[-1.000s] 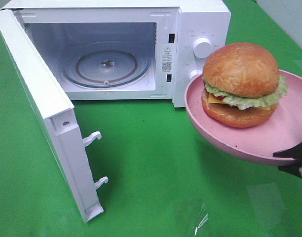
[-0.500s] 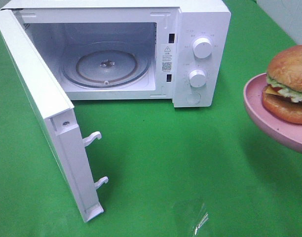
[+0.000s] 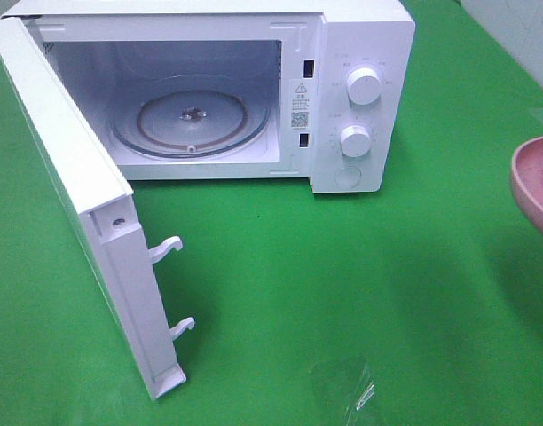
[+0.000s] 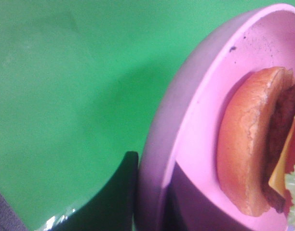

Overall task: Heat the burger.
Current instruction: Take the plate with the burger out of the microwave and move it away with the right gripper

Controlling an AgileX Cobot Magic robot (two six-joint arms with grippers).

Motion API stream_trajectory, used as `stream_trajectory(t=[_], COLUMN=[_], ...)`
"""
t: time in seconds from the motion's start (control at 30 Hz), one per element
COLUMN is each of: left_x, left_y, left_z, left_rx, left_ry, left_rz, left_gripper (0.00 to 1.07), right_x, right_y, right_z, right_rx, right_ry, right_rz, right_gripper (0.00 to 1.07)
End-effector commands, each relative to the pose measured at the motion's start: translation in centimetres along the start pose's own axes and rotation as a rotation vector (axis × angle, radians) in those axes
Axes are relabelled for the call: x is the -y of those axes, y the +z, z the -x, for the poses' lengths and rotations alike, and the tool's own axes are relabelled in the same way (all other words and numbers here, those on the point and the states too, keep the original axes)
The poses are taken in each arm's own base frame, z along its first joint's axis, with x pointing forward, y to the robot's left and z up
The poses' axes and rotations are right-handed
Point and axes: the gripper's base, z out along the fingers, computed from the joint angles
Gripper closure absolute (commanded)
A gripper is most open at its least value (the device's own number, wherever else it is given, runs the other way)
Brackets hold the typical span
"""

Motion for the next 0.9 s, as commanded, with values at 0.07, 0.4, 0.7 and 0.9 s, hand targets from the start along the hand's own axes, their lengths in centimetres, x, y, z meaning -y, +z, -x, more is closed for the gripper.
stream_trajectory(t=[0.07, 0.4, 0.7, 0.9], left_x=[0.0, 0.0, 0.0, 0.0], left_y=[-0.1, -0.1, -0.1, -0.1], left_z=[-0.1, -0.1, -0.1, -0.1], left_rx=[0.025, 0.025, 0.025, 0.025], left_ry=[0.003, 0.003, 0.003, 0.003], left_rz=[0.006, 0.006, 0.006, 0.006], left_gripper=[0.07, 0.07, 0.07, 0.07], right_x=[0.9, 0.5, 0.7, 1.6], right_y=[-0.1, 1.3, 2.4, 3.4], right_z=[-0.4, 0.0, 1.0, 2.5], right_rx=[-0.047, -0.160, -0.238, -0.318], right_ry=[0.042, 0.154, 0.288, 0.397], right_rz=[-0.087, -0.048, -0.045, -0.065], right_gripper=[1.07, 1.07, 1.07, 1.07])
